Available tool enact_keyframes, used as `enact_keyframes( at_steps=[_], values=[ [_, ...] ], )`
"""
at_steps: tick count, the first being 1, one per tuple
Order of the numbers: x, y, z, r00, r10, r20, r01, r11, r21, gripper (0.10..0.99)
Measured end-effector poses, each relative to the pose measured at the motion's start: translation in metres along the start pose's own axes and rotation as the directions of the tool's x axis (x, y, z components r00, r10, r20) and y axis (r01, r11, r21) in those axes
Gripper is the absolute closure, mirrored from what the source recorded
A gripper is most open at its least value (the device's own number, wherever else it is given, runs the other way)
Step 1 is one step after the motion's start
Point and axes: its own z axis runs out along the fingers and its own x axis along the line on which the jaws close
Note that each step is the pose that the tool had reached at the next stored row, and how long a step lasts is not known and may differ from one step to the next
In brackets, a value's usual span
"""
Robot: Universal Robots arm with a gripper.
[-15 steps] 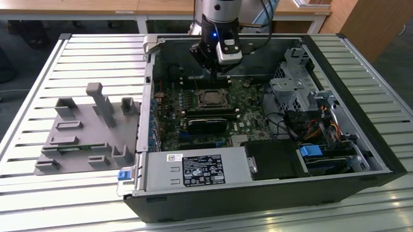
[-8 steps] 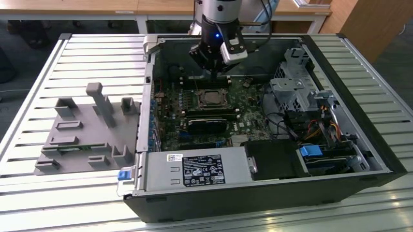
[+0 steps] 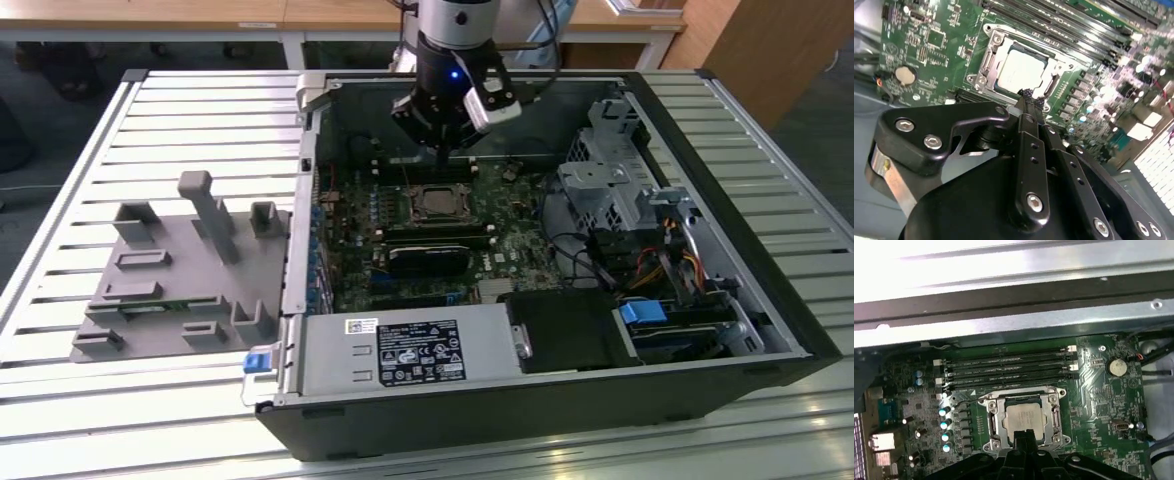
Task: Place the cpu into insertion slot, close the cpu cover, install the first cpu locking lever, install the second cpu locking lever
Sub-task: 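Install the first cpu locking lever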
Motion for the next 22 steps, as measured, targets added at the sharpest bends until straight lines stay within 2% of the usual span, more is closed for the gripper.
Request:
enact_keyframes(
  at_steps=[3,6,7,11,14,20,22],
  values=[
    [0.0000,0.0000,0.0005,0.9993,-0.037,0.0022,0.037,0.9993,-0.001,0.980],
    [0.0003,-0.0001,0.0014,0.9981,-0.061,0.0066,0.061,0.9981,-0.009,0.980],
    [0.0018,-0.0002,0.0019,0.9980,-0.062,0.0099,0.062,0.9980,-0.012,0.980],
    [0.0108,-0.0013,0.0035,0.9978,-0.063,0.0226,0.063,0.9979,-0.013,0.980],
    [0.0172,-0.0020,0.0040,0.9977,-0.064,0.0231,0.064,0.9979,-0.013,0.980],
    [0.0224,-0.0026,0.0042,0.9974,-0.069,0.0230,0.069,0.9975,-0.013,0.980],
    [0.0267,-0.0031,0.0044,0.9974,-0.068,0.0229,0.069,0.9975,-0.013,0.980]
  ],
)
